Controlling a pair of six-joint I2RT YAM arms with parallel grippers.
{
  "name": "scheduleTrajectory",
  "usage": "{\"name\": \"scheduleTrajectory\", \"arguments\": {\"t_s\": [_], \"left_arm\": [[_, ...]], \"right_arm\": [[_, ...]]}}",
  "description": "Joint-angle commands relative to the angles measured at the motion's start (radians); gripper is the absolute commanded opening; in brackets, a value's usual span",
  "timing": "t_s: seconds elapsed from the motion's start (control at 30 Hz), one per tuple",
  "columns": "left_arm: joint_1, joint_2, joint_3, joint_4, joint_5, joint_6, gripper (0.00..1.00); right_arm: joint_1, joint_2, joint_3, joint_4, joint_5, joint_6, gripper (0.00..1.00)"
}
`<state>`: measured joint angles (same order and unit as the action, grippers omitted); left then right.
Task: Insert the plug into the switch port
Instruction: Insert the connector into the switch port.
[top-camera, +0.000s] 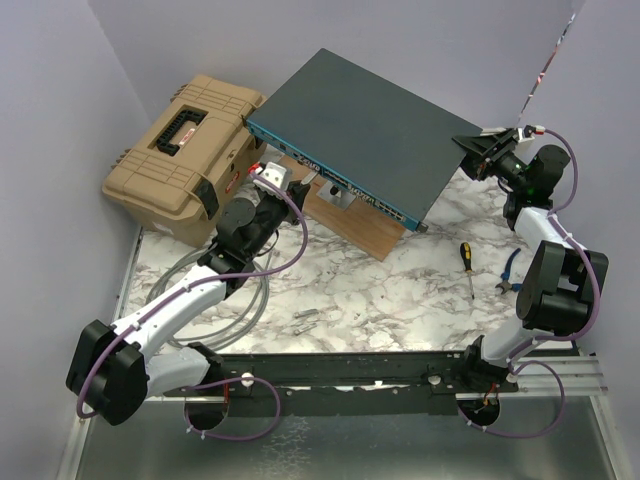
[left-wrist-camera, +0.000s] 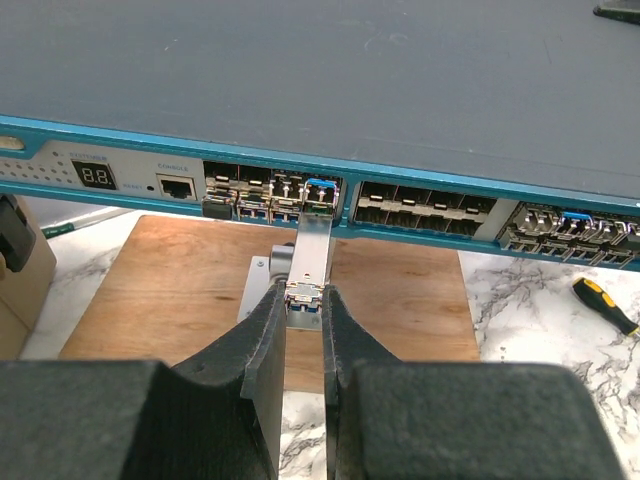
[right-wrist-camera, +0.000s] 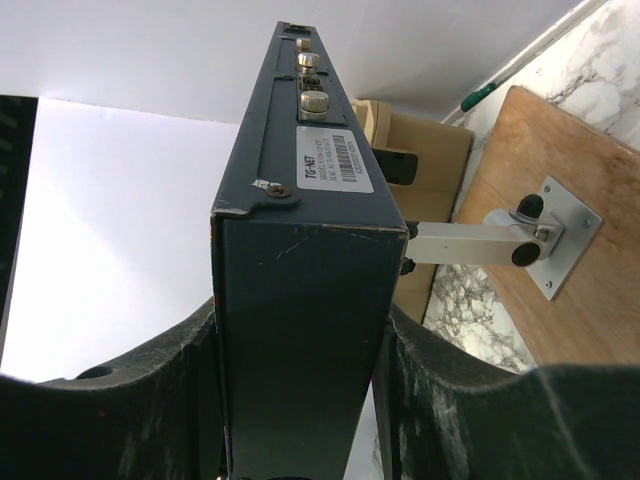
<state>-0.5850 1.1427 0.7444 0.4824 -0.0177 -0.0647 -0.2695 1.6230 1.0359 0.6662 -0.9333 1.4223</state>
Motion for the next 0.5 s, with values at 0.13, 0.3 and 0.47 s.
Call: {"name": "scheduleTrajectory", "arguments": {"t_s": [0.13, 0.3, 0.47], "left_arm": [[-0.016, 0.0, 0.052, -0.018, -0.07, 0.058, 0.0], [-0.029, 0.02, 0.071, -0.071, -0.105, 0.089, 0.0], [-0.032, 0.026, 0.07, -0.09, -0.11, 0.087, 0.0]], "right_arm": [[0.007, 0.016, 0.003, 0.027, 0.017, -0.034, 0.31], [0.005, 0.014, 0.003, 0.027, 0.018, -0.034, 0.31], [0.005, 0.017, 0.001, 0.028, 0.018, -0.033, 0.31]]}}
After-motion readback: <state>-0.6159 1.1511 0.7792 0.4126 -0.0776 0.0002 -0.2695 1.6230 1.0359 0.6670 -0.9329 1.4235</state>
